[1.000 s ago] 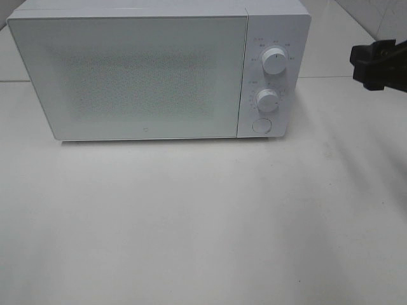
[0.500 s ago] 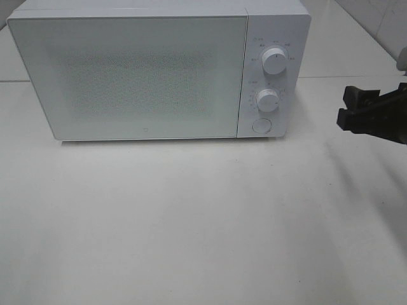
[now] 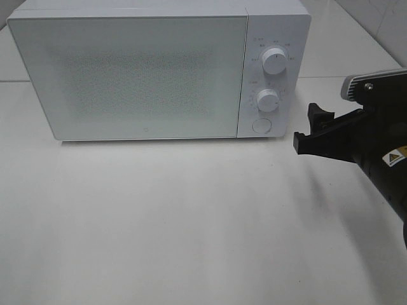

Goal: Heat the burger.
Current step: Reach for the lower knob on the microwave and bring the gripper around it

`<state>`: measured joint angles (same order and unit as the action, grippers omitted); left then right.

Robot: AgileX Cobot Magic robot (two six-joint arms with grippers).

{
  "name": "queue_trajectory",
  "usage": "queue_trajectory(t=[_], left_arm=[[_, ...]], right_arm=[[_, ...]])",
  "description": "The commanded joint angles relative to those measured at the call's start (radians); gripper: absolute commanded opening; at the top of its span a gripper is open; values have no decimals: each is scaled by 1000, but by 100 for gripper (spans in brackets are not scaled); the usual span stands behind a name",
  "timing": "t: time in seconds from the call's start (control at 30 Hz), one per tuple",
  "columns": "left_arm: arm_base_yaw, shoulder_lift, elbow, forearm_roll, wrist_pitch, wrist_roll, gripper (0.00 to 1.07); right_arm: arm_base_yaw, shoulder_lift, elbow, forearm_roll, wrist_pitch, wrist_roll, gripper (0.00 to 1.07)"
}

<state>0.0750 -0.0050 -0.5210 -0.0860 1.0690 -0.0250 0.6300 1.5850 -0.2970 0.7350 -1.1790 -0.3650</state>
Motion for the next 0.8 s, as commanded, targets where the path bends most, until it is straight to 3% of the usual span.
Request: queue_trajectory(t=[0.03, 0.1, 0.27, 0.8], left_arm=[[3, -16, 3, -8, 0, -4, 100], [3, -16, 3, -8, 0, -4, 100], [3, -16, 3, -8, 0, -4, 100], [3, -16, 3, -8, 0, -4, 100]], right_arm=[[42, 10, 0, 52, -61, -16, 75], [100, 13, -10, 118, -102, -16, 75], [143, 13, -52, 157, -106, -41, 75], [153, 134, -176, 155, -112, -43, 75]])
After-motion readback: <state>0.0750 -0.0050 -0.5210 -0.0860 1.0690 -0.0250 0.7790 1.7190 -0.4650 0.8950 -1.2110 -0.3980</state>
